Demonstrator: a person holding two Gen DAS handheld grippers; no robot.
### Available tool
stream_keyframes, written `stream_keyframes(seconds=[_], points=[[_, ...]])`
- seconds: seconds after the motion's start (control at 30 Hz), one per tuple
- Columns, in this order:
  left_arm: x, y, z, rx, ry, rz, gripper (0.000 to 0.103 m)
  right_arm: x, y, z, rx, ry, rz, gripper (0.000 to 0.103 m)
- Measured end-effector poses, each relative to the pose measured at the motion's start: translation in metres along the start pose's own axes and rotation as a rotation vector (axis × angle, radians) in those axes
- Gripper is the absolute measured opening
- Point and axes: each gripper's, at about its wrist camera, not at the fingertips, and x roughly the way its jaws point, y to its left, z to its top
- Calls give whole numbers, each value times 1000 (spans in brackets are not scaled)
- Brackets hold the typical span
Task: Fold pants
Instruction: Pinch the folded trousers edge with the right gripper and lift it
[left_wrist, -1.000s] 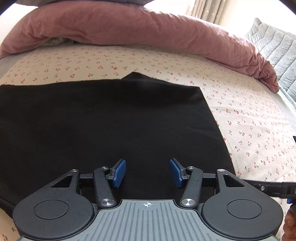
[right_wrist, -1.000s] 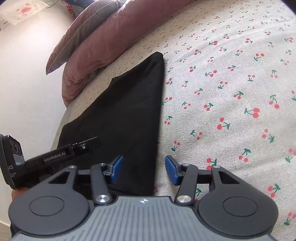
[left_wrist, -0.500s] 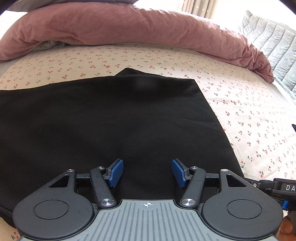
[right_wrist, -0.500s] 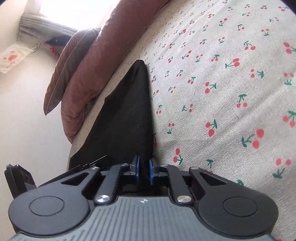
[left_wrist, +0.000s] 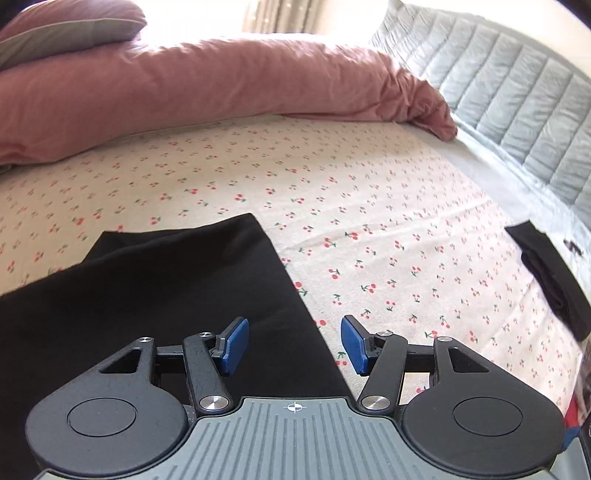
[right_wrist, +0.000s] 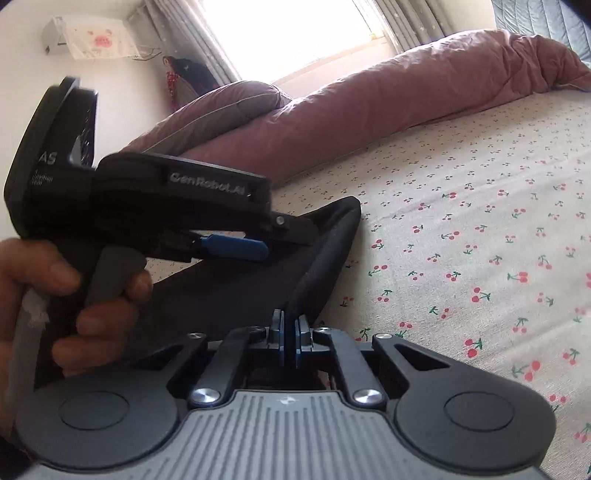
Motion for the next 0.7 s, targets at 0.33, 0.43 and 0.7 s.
stream_keyframes(seconds=[0.33,0.43,0.7], points=[[109,-90,20,554,282,504,41,-7,-6,2,-15,1,42,0],[110,-78,26,477,274,523,8,-6,-15,3,16,25,60,0],[61,-35,44,176,127,426,5,-1,-65,19,253,132,81,33]])
